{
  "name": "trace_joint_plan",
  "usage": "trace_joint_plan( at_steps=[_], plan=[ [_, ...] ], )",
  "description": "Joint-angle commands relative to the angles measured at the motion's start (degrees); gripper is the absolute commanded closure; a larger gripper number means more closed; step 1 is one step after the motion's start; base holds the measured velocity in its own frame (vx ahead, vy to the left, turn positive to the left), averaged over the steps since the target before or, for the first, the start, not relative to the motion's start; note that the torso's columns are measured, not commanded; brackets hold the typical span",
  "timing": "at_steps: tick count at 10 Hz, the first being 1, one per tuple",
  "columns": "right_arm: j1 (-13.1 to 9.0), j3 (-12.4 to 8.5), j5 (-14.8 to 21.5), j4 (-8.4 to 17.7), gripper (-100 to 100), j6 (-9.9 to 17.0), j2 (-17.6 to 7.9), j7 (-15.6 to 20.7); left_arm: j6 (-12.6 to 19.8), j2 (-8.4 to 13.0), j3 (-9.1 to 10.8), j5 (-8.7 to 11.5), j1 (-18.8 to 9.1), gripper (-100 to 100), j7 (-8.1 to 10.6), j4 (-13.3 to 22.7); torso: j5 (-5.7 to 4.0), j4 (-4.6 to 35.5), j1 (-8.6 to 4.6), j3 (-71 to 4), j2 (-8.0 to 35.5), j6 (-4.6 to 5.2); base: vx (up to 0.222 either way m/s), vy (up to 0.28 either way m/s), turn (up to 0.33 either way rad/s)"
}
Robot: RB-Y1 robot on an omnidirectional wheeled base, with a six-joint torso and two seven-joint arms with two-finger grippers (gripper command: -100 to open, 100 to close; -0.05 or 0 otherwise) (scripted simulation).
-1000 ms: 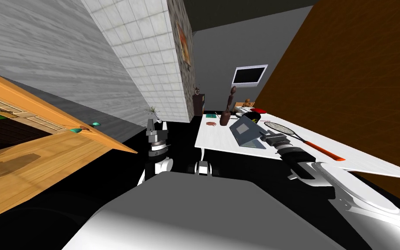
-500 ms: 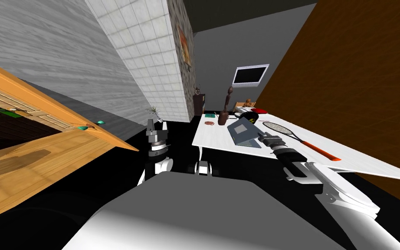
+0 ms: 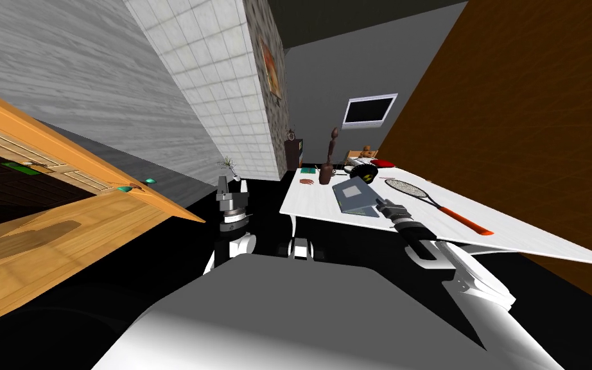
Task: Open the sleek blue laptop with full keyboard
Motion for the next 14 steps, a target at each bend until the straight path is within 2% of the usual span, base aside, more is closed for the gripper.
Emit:
trace_joint_plan(
  at_steps=[1,2,3,5,6,10,11,12,14],
  plan=[
    [-1.5,0.8,-1.8,3.3,100,-1.9,2.7,-0.2,0.0,0.0,0.0,0.0,0.0,0,0.0,0.0,0.01,0.0,0.02,0.0,0.0,-0.04,-0.021,-0.055,0.022],
    [-2.2,1.2,-2.6,4.4,100,-2.3,3.8,-0.4,0.0,0.0,0.0,0.0,0.0,0,0.0,0.0,0.0,0.0,-0.05,0.0,0.0,-0.06,-0.04,-0.08,-0.003],
    [-1.2,0.1,-2.7,3.1,-100,-1.2,1.0,-1.8,0.0,0.0,0.0,0.0,0.0,0,0.0,0.0,-0.04,0.0,-0.09,0.0,0.1,-0.13,-0.025,-0.025,0.025],
    [-0.5,0.0,-3.2,2.4,-100,-0.3,-1.2,-3.6,0.0,0.0,-0.01,0.0,0.0,0,0.0,0.0,0.21,0.2,0.14,0.0,0.1,0.11,0.003,0.055,0.01],
    [0.1,-0.1,-3.8,1.7,-100,0.6,-3.4,-5.4,0.0,0.0,-0.01,0.0,0.0,0,0.0,0.0,0.2,0.2,0.02,0.0,0.1,0.13,-0.002,0.057,0.018],
    [1.4,-0.3,-4.9,0.2,-100,2.4,-7.9,-9.1,0.0,0.0,-0.01,0.0,0.0,0,0.0,0.0,0.11,0.2,-0.29,0.1,0.2,0.15,-0.007,0.035,0.014],
    [1.0,-0.2,-4.6,0.5,-100,2.2,-7.1,-8.4,0.0,0.0,-0.01,0.0,0.0,0,0.0,0.0,0.12,0.2,-0.25,0.1,0.2,0.15,-0.003,0.012,0.001],
    [1.0,-0.2,-4.7,0.5,0,2.3,-7.3,-8.6,0.0,0.0,-0.01,0.0,0.0,0,0.0,0.0,0.11,0.2,-0.26,0.1,0.2,0.15,0.0,0.0,0.0],
    [1.0,-0.2,-4.7,0.5,0,2.3,-7.3,-8.5,0.0,0.0,-0.01,0.0,0.0,0,0.0,0.0,0.12,0.2,-0.24,0.1,0.2,0.15,0.0,0.0,0.0]
  ],
)
